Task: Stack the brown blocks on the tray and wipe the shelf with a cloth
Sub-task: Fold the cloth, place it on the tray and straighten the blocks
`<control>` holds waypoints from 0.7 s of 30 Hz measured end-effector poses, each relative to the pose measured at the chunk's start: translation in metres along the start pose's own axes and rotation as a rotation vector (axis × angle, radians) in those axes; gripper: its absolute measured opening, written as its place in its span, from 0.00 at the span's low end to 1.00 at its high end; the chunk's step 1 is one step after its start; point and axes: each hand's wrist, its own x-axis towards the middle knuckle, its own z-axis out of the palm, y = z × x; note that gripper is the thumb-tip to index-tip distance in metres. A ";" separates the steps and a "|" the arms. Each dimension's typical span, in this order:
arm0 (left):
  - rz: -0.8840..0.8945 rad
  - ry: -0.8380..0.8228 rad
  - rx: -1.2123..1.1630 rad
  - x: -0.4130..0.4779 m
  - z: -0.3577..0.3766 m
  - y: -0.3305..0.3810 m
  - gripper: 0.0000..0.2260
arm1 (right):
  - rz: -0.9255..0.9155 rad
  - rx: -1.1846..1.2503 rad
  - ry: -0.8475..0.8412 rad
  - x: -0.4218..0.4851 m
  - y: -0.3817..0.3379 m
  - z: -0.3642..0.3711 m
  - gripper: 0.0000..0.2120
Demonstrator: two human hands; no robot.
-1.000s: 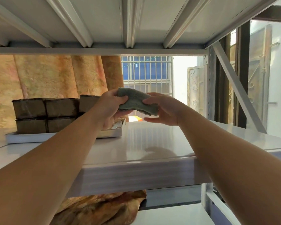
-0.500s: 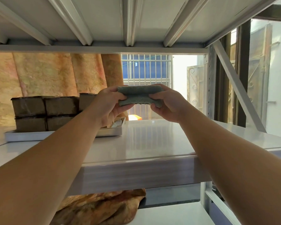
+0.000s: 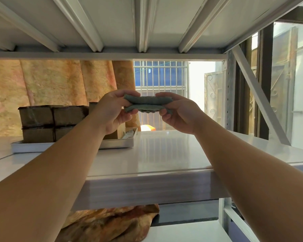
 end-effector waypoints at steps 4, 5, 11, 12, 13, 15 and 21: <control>0.005 0.003 -0.041 -0.004 -0.008 0.005 0.15 | 0.095 0.094 -0.139 0.001 0.000 0.001 0.16; -0.004 0.002 -0.042 -0.006 -0.013 0.005 0.13 | 0.140 0.105 -0.170 0.003 0.001 0.001 0.14; -0.178 -0.086 0.104 -0.016 -0.058 0.006 0.05 | 0.282 -0.262 -0.170 0.011 0.015 0.024 0.08; -0.194 -0.069 0.131 -0.017 -0.062 0.005 0.05 | 0.290 -0.303 -0.142 0.013 0.016 0.029 0.08; -0.206 -0.048 0.148 -0.018 -0.067 0.004 0.06 | 0.304 -0.336 -0.116 0.016 0.017 0.035 0.07; -0.223 -0.008 0.177 -0.018 -0.075 0.003 0.08 | 0.359 -0.387 -0.072 0.023 0.019 0.047 0.06; -0.195 0.082 0.468 -0.019 -0.091 -0.007 0.08 | 0.405 -0.711 0.033 0.043 0.040 0.083 0.03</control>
